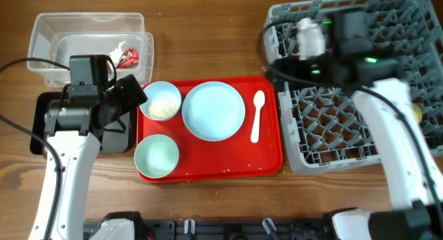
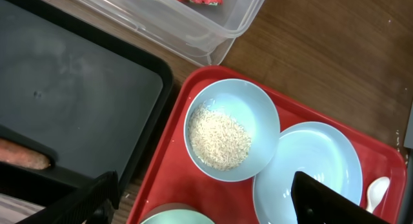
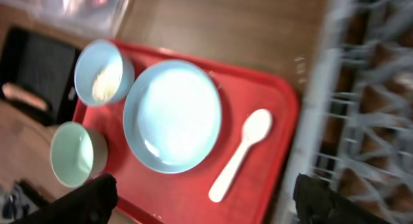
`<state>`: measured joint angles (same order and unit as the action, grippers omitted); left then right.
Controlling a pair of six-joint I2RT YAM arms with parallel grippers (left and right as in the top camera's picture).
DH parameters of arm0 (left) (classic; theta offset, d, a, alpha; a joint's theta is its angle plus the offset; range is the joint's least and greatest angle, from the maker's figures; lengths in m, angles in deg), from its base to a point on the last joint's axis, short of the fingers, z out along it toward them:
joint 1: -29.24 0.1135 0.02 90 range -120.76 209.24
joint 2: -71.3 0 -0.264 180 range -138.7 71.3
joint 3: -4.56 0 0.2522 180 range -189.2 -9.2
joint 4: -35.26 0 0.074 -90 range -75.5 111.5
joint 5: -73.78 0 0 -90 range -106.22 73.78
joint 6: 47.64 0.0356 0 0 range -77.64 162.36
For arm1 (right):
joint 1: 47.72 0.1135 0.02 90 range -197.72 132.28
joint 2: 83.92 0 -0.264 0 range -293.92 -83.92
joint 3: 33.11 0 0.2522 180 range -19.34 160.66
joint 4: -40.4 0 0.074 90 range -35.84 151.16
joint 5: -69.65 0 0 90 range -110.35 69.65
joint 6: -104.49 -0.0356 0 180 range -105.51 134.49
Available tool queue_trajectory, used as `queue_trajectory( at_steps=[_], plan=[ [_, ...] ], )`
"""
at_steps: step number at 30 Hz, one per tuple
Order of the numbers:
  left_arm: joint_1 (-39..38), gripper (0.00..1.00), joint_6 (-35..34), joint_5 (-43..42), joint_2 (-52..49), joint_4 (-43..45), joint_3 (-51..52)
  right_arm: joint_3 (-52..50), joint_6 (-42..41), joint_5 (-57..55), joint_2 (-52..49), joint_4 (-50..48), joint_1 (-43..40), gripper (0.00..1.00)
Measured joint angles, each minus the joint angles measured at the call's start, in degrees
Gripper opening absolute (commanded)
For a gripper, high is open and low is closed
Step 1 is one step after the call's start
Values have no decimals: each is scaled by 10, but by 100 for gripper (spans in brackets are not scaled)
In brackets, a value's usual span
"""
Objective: Sort waste into correct bins and load items into the dishwasher rack
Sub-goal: 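Reach the right gripper to the blue plate and grasp its rim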
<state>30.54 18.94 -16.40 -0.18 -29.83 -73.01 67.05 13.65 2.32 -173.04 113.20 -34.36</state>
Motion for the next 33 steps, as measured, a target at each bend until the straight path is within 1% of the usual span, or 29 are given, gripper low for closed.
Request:
queue_trajectory(
  at_steps=[2, 3, 5, 6, 10, 12, 13, 15, 16, 18, 19, 21, 23, 33],
  plan=[
    [0, 86, 0, 4, 0, -5, 0, 0, -13, -14, -42, -12, 41, 86],
    [0, 86, 0, 4, 0, -9, 0, 0, -19, -22, -68, -18, 60, 84],
    [0, 86, 0, 6, 0, -13, 0, 0, -27, -30, -104, -29, 83, 82],
    [0, 86, 0, 8, 0, -13, 0, -1, -35, -38, -125, -35, 94, 79],
    [0, 86, 0, 8, 0, -14, 0, -1, -72, -63, -194, -57, 116, 74],
    [0, 86, 0, 8, 0, -14, 0, -1, -85, -69, -228, -68, 122, 68],
    [0, 86, 0, 8, 0, -14, 0, -1, -91, -71, -247, -72, 127, 63],
    [0, 86, 0, 8, 0, -14, 0, -2, -102, -75, -281, -77, 138, 57],
    [0, 86, 0, 8, 0, -14, 0, -3, -107, -77, -290, -80, 143, 48],
    [0, 86, 0, 8, 0, -14, 0, -5, -123, -86, -305, -81, 150, 35],
    [0, 86, 0, 8, 0, -14, 0, -5, -131, -94, -309, -82, 151, 24],
    [0, 86, 0, 8, 0, -14, 0, -5, -144, -105, -309, -85, 151, 11],
    [0, 86, 0, 8, 0, -15, 0, -5, -151, -113, -309, -87, 151, 8],
    [0, 86, 0, 8, 0, -19, 0, -15, -161, -118, -309, -90, 151, 8]
  ],
)
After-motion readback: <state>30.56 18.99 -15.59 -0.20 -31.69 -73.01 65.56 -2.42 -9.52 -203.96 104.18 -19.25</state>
